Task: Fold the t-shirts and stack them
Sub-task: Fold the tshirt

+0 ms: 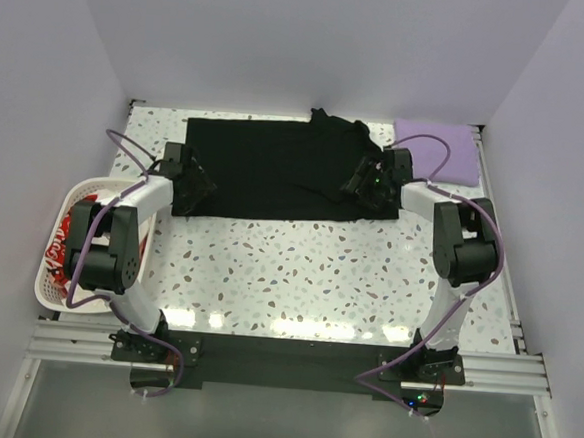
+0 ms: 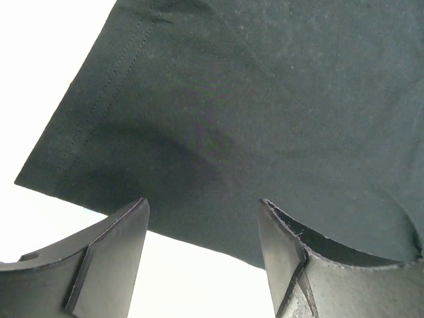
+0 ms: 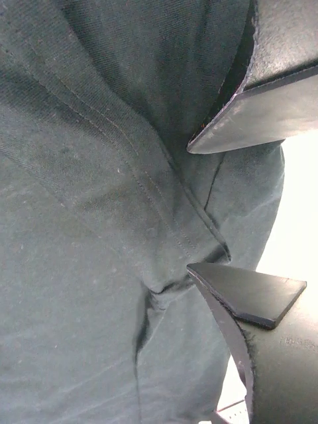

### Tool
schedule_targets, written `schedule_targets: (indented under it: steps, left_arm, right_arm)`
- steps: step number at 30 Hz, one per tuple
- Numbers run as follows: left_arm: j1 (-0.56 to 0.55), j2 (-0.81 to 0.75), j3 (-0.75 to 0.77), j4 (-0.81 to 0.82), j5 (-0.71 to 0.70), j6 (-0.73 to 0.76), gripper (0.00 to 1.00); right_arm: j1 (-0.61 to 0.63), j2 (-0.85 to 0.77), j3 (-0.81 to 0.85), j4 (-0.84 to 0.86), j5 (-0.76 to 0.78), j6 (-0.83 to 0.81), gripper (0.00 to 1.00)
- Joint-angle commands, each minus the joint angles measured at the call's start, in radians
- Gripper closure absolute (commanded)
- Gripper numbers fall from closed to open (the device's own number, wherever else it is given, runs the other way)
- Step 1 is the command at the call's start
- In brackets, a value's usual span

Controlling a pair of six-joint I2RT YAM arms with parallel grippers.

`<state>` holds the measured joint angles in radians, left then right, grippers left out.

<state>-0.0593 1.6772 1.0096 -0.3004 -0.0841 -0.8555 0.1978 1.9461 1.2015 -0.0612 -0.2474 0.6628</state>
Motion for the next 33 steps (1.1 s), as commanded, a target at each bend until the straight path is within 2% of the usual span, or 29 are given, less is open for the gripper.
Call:
schedule_targets:
  steps: [1, 21, 33]
  left_arm:
    - [-0.001, 0.004, 0.000, 0.040, 0.007, -0.016, 0.29]
    - [0.000, 0.026, 0.015, 0.021, 0.000, -0.014, 0.29]
    - [0.001, 0.027, 0.021, 0.009, -0.009, -0.008, 0.29]
  right_arm:
    - [0.000, 0.014, -0.005, 0.104, 0.019, 0.020, 0.30]
    - [0.014, 0.088, 0.084, 0.175, -0.050, 0.109, 0.30]
    - [0.037, 0.117, 0.089, 0.264, -0.044, 0.222, 0.31]
